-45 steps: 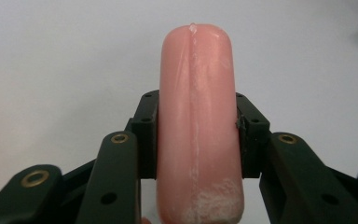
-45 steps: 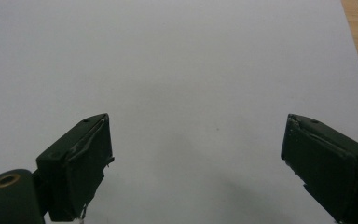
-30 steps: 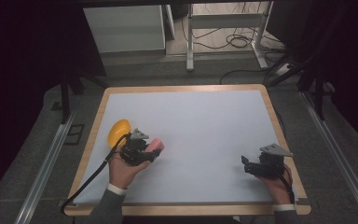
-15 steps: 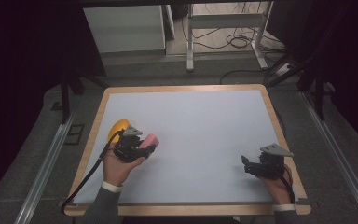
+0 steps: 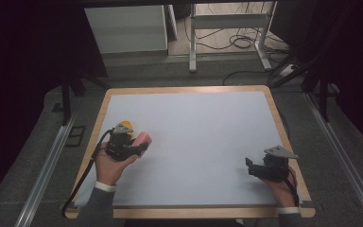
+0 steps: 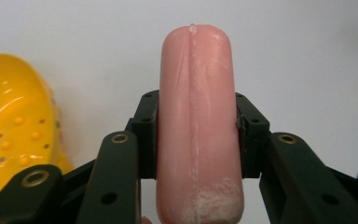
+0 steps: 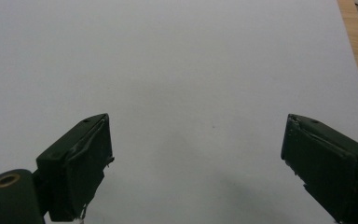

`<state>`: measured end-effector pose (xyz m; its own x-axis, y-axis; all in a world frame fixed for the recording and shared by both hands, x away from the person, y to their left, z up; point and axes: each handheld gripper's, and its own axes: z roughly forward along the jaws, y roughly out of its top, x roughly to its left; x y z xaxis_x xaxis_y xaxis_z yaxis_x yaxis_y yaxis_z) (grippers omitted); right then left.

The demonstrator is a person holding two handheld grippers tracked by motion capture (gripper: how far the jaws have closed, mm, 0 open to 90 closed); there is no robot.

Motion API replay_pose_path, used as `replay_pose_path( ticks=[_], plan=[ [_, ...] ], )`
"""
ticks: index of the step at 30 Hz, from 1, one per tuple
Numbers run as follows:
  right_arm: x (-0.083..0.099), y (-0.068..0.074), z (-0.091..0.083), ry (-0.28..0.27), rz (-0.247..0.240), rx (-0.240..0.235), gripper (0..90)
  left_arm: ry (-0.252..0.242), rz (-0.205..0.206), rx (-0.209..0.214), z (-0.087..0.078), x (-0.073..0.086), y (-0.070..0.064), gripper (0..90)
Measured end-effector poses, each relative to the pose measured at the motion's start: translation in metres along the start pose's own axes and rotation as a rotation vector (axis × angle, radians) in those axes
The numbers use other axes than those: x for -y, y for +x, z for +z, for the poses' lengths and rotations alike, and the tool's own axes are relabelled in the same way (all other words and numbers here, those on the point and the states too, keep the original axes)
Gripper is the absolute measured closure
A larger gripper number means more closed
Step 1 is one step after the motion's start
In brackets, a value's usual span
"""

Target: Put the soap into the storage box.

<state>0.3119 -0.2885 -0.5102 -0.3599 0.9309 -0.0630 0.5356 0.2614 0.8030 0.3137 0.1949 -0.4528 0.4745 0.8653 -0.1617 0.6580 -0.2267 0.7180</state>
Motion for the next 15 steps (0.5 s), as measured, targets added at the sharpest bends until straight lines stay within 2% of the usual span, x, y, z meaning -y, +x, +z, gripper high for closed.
replay_pose_path(
  ticks=[9,15],
  plan=[
    [0.001,-0.001,0.0,0.001,0.003,0.005,8.5,-0.004,-0.028,-0.028,-0.004,0.001,0.015,60.0],
    [0.001,-0.001,0.0,0.002,0.006,0.007,8.4,-0.006,-0.042,-0.033,-0.005,0.003,0.021,60.0]
  ],
)
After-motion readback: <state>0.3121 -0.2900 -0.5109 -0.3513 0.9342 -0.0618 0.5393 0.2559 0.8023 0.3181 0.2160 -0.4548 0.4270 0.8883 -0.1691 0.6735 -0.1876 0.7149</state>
